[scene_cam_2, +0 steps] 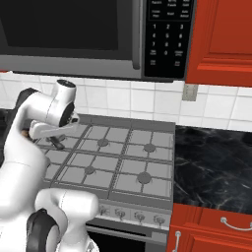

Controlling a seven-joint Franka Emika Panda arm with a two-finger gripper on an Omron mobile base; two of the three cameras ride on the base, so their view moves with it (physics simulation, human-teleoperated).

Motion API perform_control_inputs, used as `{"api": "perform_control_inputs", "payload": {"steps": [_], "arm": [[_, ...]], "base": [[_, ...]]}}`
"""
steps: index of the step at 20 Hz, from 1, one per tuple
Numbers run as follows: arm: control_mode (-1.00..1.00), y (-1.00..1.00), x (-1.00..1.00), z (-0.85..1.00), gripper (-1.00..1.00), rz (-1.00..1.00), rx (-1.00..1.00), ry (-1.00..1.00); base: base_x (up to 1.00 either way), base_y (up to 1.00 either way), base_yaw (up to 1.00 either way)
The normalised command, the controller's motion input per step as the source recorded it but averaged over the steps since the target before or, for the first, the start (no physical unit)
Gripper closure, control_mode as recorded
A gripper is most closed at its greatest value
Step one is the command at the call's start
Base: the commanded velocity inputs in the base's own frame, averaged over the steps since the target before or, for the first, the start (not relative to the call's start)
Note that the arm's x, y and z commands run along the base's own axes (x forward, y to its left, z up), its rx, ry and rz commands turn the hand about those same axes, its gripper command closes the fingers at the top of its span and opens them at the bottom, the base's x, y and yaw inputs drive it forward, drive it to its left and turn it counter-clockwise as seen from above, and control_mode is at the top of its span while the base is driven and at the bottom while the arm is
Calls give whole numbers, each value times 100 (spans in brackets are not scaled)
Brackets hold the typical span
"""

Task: Place the pan on the front left burner on the stove. Then place the tomato and the onion in the pan and turn on the front left burner.

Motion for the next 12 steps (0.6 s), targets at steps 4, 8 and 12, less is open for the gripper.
{"api": "perform_control_inputs", "payload": {"steps": [4,8,12], "arm": [[-100,-27,0,0,100,26,0,-7],[-100,-35,0,0,100,22,0,-4],[-100,-25,0,-6,100,10,0,-2]], "base": [[0,0,0],[0,0,0],[0,0,0]]}}
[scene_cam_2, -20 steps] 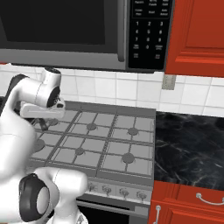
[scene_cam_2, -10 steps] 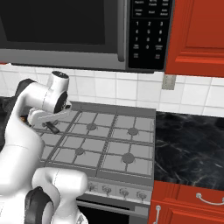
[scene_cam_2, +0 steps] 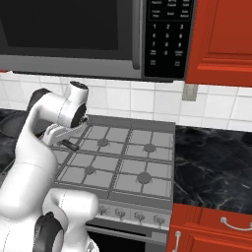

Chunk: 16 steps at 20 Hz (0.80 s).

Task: Place the pan on the front left burner on the stove. Then place the tomato and the onion in the pan and turn on the front left burner.

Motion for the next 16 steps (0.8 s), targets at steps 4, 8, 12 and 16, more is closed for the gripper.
{"api": "perform_control_inputs", "payload": {"steps": [4,8,12,16], "arm": [[-100,-1,0,-14,100,0,0,0],[-100,0,0,-21,100,0,0,0],[-100,0,0,-19,100,0,0,0],[-100,0,0,-23,100,0,0,0]], "base": [[0,0,0],[0,0,0],[0,0,0],[0,0,0]]}}
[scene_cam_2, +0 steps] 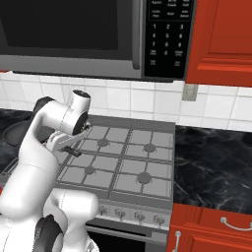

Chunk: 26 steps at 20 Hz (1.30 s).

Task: Place the pan on the front left burner on the stove. Then place the tomato and the onion in the pan and turn on the front left burner.

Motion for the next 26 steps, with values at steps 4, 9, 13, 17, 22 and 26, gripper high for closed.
{"api": "perform_control_inputs", "payload": {"steps": [4,9,13,17,22,26], "arm": [[-100,-2,0,-32,100,0,0,0],[-100,-5,0,-35,100,0,0,0],[-100,-5,0,-15,100,0,0,0],[-100,-1,18,-9,100,1,-1,0],[-100,0,42,0,100,3,-2,0],[-100,0,13,0,100,4,-1,0]], "base": [[0,0,0],[0,0,0],[0,0,0],[0,0,0],[0,0,0],[0,0,0]]}}
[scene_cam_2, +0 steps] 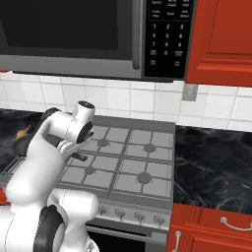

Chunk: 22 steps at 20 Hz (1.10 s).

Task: Place the pan on the front left burner on the stove. Then place the tomato and the onion in the pan and turn on the front left burner.

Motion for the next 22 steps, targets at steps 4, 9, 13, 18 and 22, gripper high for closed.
{"api": "perform_control_inputs", "payload": {"steps": [4,9,13,18,22], "arm": [[-100,0,0,-13,100,7,0,0],[-100,0,0,-24,100,6,0,0],[-100,0,0,-29,100,3,-1,0],[-100,0,0,-30,100,1,0,0],[-100,2,5,-27,100,0,-2,0]], "base": [[0,0,0],[0,0,0],[0,0,0],[0,0,0],[0,0,0]]}}
